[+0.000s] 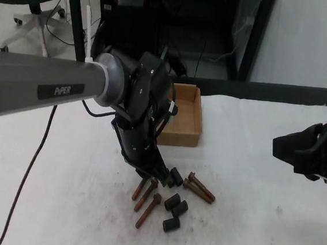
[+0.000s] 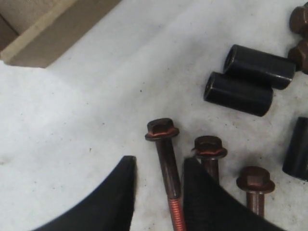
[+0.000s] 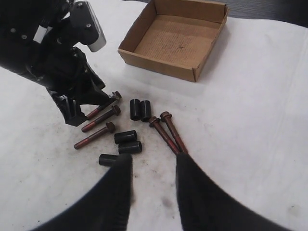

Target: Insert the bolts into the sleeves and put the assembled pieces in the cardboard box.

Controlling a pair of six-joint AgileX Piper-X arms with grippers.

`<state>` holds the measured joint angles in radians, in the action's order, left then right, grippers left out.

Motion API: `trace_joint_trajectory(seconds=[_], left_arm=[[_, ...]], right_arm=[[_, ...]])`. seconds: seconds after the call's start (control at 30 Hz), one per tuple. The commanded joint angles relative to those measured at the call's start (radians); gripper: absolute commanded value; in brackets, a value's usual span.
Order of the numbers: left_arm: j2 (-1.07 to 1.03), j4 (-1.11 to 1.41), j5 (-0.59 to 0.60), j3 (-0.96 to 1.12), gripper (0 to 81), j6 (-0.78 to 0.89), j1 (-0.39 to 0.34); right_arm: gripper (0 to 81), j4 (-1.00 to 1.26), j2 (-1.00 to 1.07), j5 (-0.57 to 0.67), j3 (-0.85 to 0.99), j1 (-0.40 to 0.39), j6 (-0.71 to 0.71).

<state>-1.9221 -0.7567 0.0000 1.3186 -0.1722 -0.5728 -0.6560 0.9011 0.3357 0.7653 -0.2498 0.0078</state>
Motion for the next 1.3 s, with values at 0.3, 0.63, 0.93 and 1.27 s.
trace_joint_trajectory(seconds=[0.3,0.63,0.93,1.27], left_arm=[[-0.046,-0.034,0.010,0.008,30.9,0.000,-0.004],[-0.058,0.043,0.069,0.008,30.9,0.076,-0.004],[-0.102,0.010,0.069,0.008,30.9,0.076,-0.004],[-0.113,0.059,0.060,0.008,3.8,0.021,-0.004]], right_arm=[[30.0,-0.002,-0.009,-0.001,0.012,0.004,-0.008],[30.0,-0.002,-0.009,-0.001,0.012,0.004,-0.008],[30.0,-0.002,-0.009,-0.009,0.012,0.004,-0.054],[30.0,-0.015,-0.009,-0.039,0.012,0.004,-0.054]])
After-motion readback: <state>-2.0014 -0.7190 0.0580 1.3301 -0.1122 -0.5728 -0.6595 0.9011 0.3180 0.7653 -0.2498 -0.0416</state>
